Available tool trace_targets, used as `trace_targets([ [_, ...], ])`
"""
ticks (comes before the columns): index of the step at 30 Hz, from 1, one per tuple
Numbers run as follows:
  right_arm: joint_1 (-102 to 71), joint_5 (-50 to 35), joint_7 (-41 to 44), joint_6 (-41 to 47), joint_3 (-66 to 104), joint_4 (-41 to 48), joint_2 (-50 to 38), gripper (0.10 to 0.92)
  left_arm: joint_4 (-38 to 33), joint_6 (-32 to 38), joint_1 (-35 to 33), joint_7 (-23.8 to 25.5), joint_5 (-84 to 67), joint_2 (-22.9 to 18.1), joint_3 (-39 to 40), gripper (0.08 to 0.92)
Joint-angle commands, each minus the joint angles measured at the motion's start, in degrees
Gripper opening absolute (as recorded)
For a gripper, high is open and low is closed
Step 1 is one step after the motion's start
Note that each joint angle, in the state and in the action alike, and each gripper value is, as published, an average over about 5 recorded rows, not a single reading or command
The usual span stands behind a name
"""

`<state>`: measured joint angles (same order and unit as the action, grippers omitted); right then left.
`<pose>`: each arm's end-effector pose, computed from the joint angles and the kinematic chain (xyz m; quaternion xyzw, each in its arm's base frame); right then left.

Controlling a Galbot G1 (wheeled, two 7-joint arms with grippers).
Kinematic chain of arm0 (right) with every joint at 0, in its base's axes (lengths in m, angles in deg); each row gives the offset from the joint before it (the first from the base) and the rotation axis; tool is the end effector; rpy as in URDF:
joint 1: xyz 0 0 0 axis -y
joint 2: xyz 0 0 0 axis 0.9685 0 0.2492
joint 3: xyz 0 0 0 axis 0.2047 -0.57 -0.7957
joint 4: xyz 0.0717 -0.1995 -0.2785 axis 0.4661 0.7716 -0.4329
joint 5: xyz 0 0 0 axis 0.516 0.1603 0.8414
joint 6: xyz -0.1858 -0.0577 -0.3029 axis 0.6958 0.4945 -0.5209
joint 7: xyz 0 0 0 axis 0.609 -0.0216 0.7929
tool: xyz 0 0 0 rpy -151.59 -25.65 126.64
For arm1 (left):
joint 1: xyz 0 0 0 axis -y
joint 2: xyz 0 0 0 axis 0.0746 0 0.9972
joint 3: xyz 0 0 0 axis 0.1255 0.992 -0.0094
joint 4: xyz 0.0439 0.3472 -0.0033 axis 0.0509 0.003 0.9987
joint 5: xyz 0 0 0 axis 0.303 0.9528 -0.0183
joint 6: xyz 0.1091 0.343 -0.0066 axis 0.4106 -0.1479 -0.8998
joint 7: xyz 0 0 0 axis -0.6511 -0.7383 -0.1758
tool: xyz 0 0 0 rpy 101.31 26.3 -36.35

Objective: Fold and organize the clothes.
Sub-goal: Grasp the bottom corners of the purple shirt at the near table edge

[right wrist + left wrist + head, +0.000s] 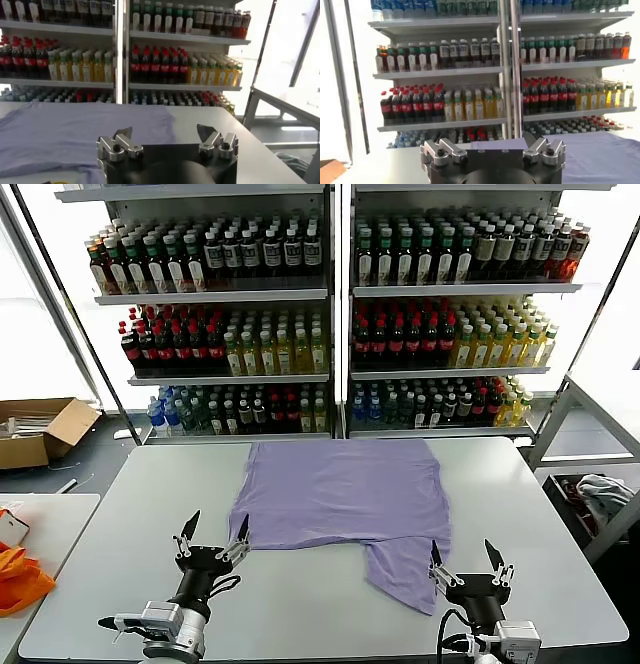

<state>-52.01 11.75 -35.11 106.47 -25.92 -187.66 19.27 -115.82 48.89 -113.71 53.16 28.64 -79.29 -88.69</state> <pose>0.1368 0.0020 -0.2107 -0.0449 -0.9846 0.0457 0.1629 0.1921 0.0086 -0.2570 -0.0336 -0.9973 -0.0270 0.0587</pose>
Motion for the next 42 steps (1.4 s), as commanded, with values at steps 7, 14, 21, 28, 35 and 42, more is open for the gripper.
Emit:
trace_targets([
  [7,-1.6,-4.7,-5.4,2.3,-1.9,2.8,1.1,0.823,5.2,-8.4,4.3,1.9,-0.4,6.2,-0.4,0.822],
  [14,-0.5,-3.9,-7.3,2.5,-5.6,4.1,4.1,0.823,9.3,-9.1,6.5,2.3,-0.7,7.3,1.0,0.823],
  [21,1.4,-5.8,-10.8,4.2,-7.1,6.0,6.6,0.823,12.3,-10.4,9.2,1.8,-2.4,9.2,1.5,0.823],
  [28,2.4,-5.0,-12.0,4.6,-8.6,7.9,7.6,0.823,15.1,-11.5,10.8,1.9,-2.9,10.7,2.0,0.823],
  [35,2.4,-1.5,-12.5,4.7,-11.0,8.9,7.4,0.823,15.9,-14.1,11.8,1.6,-4.8,11.5,2.1,0.822],
  [42,4.4,2.6,-12.8,4.7,-12.4,12.1,7.5,0.823,16.8,-14.2,12.5,1.6,-6.4,11.6,2.2,0.823],
])
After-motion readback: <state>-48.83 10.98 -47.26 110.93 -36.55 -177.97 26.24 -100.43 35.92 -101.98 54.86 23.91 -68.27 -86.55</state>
